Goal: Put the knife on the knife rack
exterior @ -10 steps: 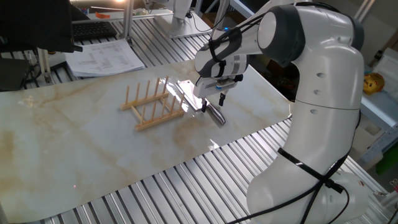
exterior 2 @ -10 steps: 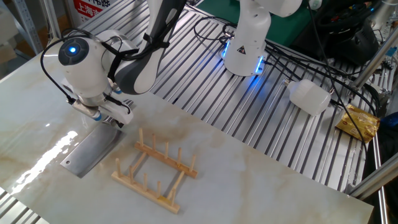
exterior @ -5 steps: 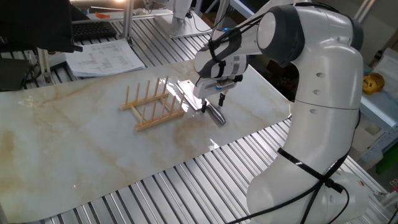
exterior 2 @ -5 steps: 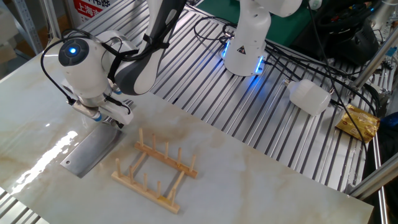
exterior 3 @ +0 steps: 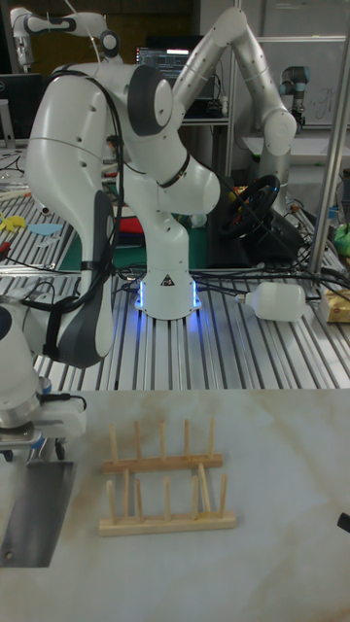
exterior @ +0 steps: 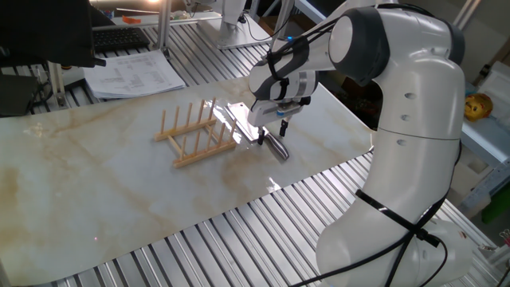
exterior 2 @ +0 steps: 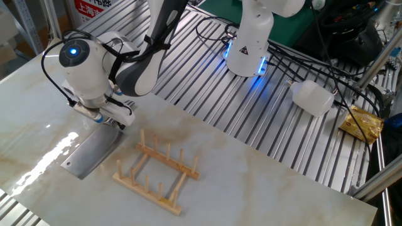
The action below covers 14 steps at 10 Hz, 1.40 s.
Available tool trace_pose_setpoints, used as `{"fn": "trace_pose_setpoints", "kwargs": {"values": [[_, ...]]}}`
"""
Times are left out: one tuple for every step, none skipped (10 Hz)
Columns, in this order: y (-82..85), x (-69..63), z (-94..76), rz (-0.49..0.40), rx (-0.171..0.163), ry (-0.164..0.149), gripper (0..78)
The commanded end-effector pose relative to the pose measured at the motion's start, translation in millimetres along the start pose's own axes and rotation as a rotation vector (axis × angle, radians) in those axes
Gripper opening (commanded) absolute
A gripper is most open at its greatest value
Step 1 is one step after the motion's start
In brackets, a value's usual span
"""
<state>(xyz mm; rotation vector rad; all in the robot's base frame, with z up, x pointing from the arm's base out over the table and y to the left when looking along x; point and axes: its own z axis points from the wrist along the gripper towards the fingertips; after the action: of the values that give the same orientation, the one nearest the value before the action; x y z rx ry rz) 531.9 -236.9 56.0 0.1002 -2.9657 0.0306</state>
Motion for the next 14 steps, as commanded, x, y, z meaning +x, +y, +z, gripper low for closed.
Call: {"fn": "trace_pose_setpoints", "kwargs": {"values": [[-1.4, -0.5, -1.0, 0.000, -0.001, -0.010, 77.4], [-1.4, -0.3, -1.1, -0.001, -0.001, -0.013, 77.4], [-1.5, 0.2, -1.8, 0.001, 0.000, -0.023, 77.4], [-1.7, 0.5, -2.4, 0.003, 0.001, -0.030, 77.4], [-1.9, 1.2, -3.2, 0.005, 0.002, -0.033, 77.4], [-2.3, 2.8, -5.1, 0.007, 0.002, -0.035, 77.4], [-2.6, 3.3, -6.1, 0.011, 0.004, -0.038, 77.4], [-2.6, 3.3, -5.9, 0.011, 0.005, -0.040, 77.4], [-2.7, 2.7, -4.6, 0.009, 0.004, -0.044, 77.4], [-2.7, 2.7, -4.6, 0.010, 0.003, -0.047, 77.4], [-2.7, 2.7, -4.6, 0.010, 0.003, -0.049, 77.4], [-2.7, 2.5, -4.2, 0.011, 0.004, -0.049, 77.4], [-2.6, 2.3, -3.7, 0.011, 0.004, -0.050, 77.4], [-1.8, 0.7, -0.4, 0.011, 0.004, -0.054, 77.4]]}}
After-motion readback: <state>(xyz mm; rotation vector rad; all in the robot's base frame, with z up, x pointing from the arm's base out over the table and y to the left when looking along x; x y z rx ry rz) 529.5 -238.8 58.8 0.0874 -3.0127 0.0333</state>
